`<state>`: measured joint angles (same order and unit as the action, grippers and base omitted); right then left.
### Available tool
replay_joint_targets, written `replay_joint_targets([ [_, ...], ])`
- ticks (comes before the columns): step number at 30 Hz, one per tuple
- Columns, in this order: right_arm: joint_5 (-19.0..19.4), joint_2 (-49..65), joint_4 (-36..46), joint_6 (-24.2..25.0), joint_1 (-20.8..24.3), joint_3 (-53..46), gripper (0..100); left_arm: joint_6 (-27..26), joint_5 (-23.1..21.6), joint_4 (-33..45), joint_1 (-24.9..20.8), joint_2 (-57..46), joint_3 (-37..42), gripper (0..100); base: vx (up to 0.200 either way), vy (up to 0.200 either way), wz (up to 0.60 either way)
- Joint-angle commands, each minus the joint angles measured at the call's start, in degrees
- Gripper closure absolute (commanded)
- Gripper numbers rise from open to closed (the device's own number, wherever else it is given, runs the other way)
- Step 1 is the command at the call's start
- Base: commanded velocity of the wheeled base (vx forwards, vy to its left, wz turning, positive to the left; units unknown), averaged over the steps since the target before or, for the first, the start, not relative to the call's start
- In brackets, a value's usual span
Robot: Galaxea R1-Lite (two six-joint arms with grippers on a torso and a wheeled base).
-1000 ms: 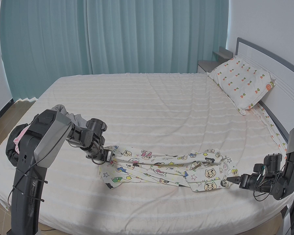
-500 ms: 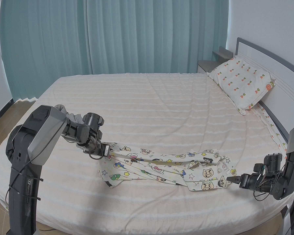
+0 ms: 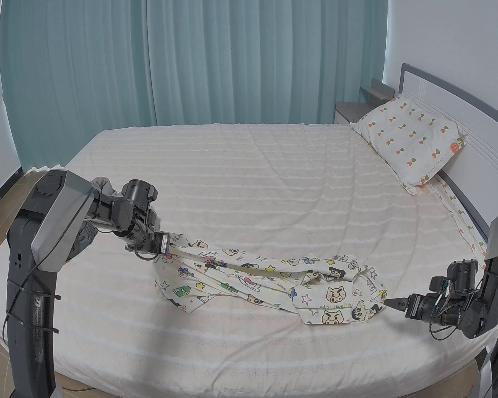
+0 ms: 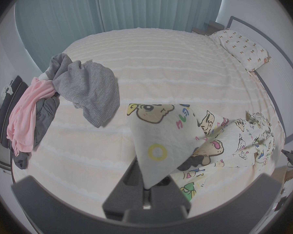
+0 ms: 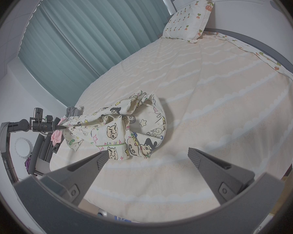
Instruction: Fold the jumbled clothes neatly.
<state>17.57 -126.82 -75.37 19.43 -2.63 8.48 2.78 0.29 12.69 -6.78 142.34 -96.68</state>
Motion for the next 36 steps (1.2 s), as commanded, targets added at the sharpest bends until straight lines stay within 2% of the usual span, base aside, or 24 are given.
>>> replay_joint_targets([
  [1,0.0,-0.1,0.0,0.0,0.0,0.0,0,2.5,0.0,0.3,-3.6,-1.6,-0.3,100,0.0,0.0,0.0],
  [4,0.0,-0.1,0.0,0.0,0.0,0.0,0,5.6,0.0,0.2,-5.6,-2.2,-1.0,100,0.0,0.0,0.0],
  [5,0.0,-0.1,0.0,0.1,-0.1,0.0,0,9.5,-0.1,0.4,-9.1,-2.7,-2.1,100,0.0,0.0,0.0],
  [6,0.1,-0.1,0.0,0.1,-0.1,0.1,0,10.9,0.0,0.3,-10.5,-2.8,-2.3,100,0.0,0.0,0.0],
  [15,0.1,-0.1,0.0,0.1,-0.1,0.1,0,17.9,-1.7,0.1,-19.5,-3.7,-5.8,100,0.0,0.0,0.0],
  [30,0.1,0.3,0.0,0.1,-0.1,0.0,0,17.6,-8.0,1.0,-22.1,-6.5,-12.7,100,0.0,0.0,0.0],
  [32,0.1,0.3,0.0,0.1,-0.1,0.0,0,17.5,-9.3,3.3,-22.2,-6.3,-17.2,100,0.0,0.0,0.0],
  [36,0.1,0.4,0.0,0.1,-0.1,0.1,0,17.3,-10.6,7.9,-22.6,-6.1,-17.9,100,0.0,0.0,0.0],
])
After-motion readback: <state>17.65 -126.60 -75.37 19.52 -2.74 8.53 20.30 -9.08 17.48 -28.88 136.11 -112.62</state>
